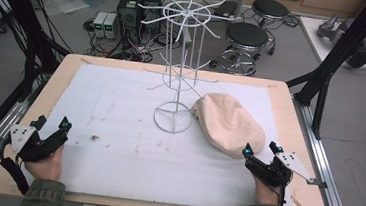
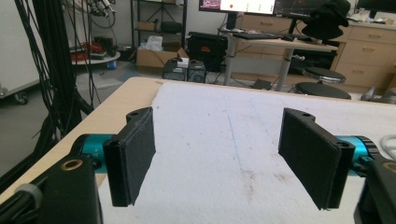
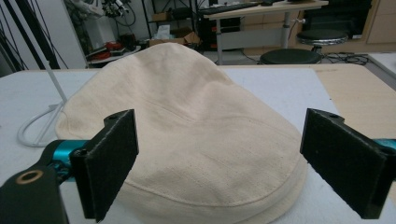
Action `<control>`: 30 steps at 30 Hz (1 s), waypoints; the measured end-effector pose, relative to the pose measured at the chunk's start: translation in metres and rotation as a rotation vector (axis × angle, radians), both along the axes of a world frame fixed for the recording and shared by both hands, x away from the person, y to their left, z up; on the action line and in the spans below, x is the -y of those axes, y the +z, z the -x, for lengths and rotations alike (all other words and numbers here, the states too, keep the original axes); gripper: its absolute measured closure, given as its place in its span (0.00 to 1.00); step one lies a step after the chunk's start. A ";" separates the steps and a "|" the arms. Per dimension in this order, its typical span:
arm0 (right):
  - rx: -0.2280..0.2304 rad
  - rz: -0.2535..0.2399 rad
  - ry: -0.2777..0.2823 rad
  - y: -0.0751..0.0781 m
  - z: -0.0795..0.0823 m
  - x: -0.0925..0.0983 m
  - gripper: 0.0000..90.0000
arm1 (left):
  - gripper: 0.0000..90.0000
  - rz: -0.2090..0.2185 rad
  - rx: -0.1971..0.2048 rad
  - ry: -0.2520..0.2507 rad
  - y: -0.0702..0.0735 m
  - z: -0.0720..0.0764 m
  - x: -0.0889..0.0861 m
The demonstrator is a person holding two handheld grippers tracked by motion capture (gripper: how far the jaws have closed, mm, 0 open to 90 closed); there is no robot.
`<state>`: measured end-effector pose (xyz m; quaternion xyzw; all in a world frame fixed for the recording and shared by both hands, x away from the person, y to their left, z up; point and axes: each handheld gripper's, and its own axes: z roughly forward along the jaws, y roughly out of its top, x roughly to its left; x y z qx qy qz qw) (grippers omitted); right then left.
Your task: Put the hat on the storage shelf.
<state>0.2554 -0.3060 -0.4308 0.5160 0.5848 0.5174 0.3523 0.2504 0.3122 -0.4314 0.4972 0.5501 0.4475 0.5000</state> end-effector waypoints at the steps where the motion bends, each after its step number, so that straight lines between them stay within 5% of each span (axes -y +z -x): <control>1: 0.000 0.001 0.002 0.000 0.000 0.000 0.12 | 0.30 0.000 0.000 0.000 0.000 0.000 0.000; 30: 0.010 0.014 -0.003 0.001 -0.001 -0.001 0.12 | 0.30 0.005 -0.003 -0.025 -0.001 -0.001 0.003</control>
